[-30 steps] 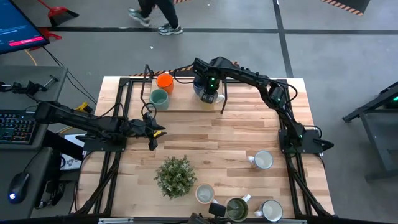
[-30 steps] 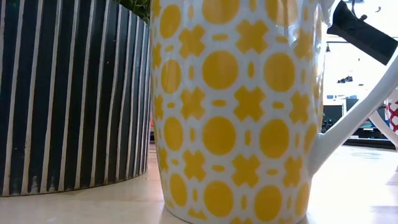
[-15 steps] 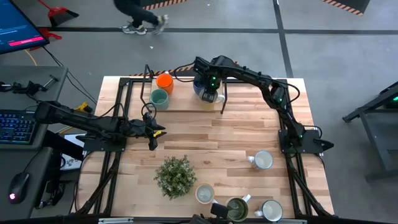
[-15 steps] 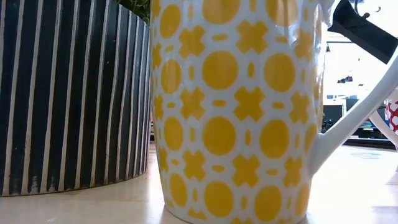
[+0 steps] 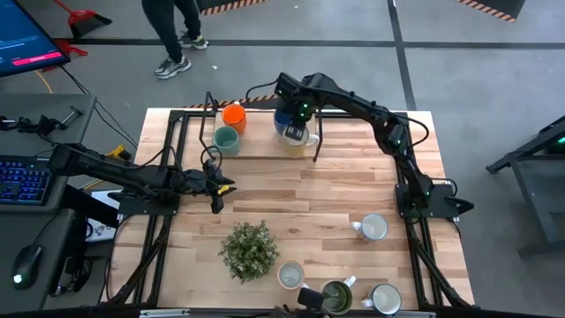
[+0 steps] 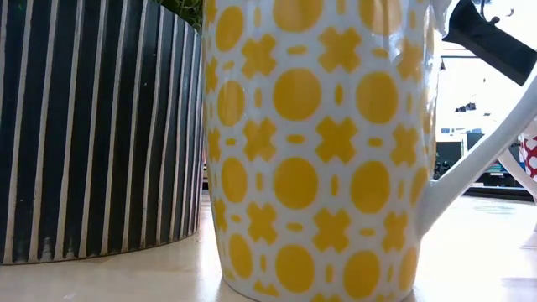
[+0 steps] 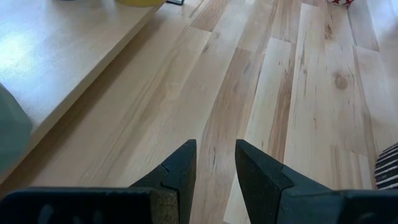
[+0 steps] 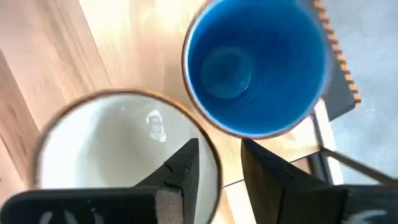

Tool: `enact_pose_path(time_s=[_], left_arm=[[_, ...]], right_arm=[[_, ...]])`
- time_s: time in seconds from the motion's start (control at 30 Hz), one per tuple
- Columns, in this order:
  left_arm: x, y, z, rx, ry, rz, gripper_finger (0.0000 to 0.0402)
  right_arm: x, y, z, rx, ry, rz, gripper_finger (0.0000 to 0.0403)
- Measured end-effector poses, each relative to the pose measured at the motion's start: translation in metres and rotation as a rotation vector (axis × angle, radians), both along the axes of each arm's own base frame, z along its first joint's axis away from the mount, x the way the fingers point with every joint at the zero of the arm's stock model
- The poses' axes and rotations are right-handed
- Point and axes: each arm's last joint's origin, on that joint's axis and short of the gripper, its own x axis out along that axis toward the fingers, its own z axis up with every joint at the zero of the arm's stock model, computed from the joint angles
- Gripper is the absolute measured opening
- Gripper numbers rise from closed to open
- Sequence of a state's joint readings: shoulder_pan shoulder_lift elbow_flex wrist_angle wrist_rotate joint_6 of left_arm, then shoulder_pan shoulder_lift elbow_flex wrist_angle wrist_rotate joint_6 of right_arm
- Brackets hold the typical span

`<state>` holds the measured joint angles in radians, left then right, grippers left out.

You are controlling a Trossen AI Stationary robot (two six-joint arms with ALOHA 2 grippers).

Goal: Place coffee mugs
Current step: Put the yellow mug on the shelf, then put the yellow patterned mug on the shelf

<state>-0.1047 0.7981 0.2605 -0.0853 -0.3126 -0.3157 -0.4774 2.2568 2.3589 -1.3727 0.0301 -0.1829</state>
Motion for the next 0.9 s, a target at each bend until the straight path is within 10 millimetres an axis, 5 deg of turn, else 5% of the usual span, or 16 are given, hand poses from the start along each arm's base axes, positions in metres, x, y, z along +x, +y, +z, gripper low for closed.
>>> enact_pose_path(time_s=[0.3, 0.47, 0.73, 0.9], left_arm=[[0.000, 0.000, 0.000, -0.002, 0.001, -0.009, 0.0102], [0.000, 0.000, 0.000, -0.002, 0.001, -0.009, 0.0102], [0.000, 0.000, 0.001, -0.002, -0.006, -0.009, 0.0102], [0.002, -0.001, 0.003, -0.005, -0.037, -0.009, 0.0102]], right_arm=[[-0.022, 0.019, 0.041, 0.000, -0.059, -0.020, 0.0099], [-0.047, 0.048, 0.079, -0.002, -0.086, 0.000, 0.0099], [-0.119, 0.115, 0.142, 0.018, -0.198, 0.108, 0.0099], [-0.184, 0.150, 0.138, 0.001, -0.226, 0.144, 0.0099]])
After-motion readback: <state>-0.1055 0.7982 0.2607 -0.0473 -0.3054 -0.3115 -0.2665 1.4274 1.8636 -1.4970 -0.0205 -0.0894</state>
